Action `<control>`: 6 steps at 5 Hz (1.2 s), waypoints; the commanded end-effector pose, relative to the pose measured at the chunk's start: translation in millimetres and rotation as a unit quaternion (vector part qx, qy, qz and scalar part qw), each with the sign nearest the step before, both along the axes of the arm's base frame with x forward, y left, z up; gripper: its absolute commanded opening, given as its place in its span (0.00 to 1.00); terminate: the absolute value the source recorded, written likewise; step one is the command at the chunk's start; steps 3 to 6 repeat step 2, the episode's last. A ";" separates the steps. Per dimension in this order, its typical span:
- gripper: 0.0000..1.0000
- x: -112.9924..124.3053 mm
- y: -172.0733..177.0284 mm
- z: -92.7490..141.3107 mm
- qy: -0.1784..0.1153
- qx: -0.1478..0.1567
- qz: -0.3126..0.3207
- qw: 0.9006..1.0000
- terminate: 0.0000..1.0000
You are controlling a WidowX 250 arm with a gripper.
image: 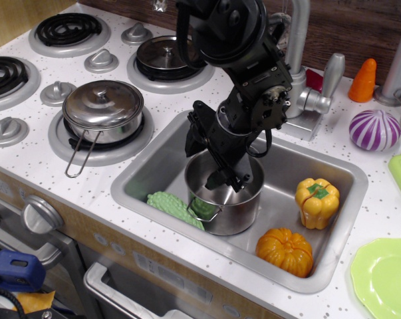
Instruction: Flip pot upright in sink
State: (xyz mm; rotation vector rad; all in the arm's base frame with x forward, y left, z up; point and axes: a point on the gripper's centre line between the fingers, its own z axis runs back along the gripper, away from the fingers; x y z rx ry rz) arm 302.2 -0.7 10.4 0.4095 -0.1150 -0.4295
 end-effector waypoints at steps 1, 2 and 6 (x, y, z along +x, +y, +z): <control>1.00 6.3 0.8 12.6 -0.019 -0.003 -0.018 1.000 0.00; 1.00 6.3 0.8 12.6 -0.019 -0.003 -0.018 1.000 1.00; 1.00 6.3 0.8 12.6 -0.019 -0.003 -0.018 1.000 1.00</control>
